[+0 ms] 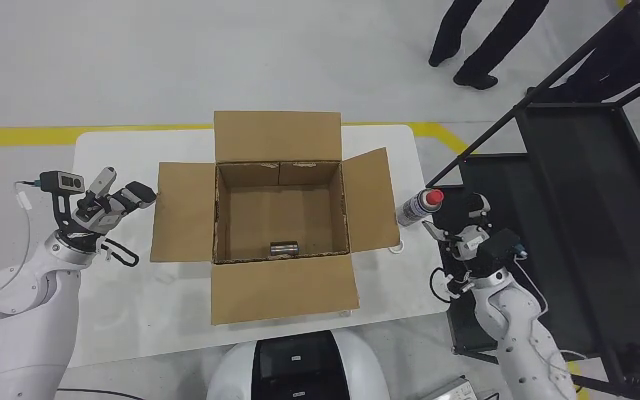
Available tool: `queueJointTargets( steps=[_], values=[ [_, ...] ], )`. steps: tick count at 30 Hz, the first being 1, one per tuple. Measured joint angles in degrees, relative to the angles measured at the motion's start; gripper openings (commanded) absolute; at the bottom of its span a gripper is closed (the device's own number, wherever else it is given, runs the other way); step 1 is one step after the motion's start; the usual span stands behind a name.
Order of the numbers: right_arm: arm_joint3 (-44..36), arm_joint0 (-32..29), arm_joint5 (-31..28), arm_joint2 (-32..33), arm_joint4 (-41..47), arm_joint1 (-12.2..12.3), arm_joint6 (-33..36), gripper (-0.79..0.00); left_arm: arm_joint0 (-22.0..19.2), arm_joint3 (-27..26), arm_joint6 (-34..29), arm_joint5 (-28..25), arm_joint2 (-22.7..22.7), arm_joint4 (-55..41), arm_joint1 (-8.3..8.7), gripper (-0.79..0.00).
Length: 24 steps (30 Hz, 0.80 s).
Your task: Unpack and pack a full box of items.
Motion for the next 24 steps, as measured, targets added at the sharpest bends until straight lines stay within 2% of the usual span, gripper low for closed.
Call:
queueJointTargets(
  steps=[5, 20, 24],
  values=[
    [-7.4, -3.5, -0.6, 0.9, 5.3, -0.1, 6.1, 0.0, 0.0, 0.0, 0.0, 0.0, 0.0, 0.0, 0.0, 0.0],
    [-7.8, -3.5, -0.7, 0.9, 5.9, -0.1, 6.7, 0.0, 0.0, 0.0, 0.0, 0.0, 0.0, 0.0, 0.0, 0.0],
    [-12.0, -1.5, -2.0, 0.4, 5.4, 0.1, 13.1, 0.0, 0.0, 0.0, 0.0, 0.0, 0.0, 0.0, 0.0, 0.0]
  ],
)
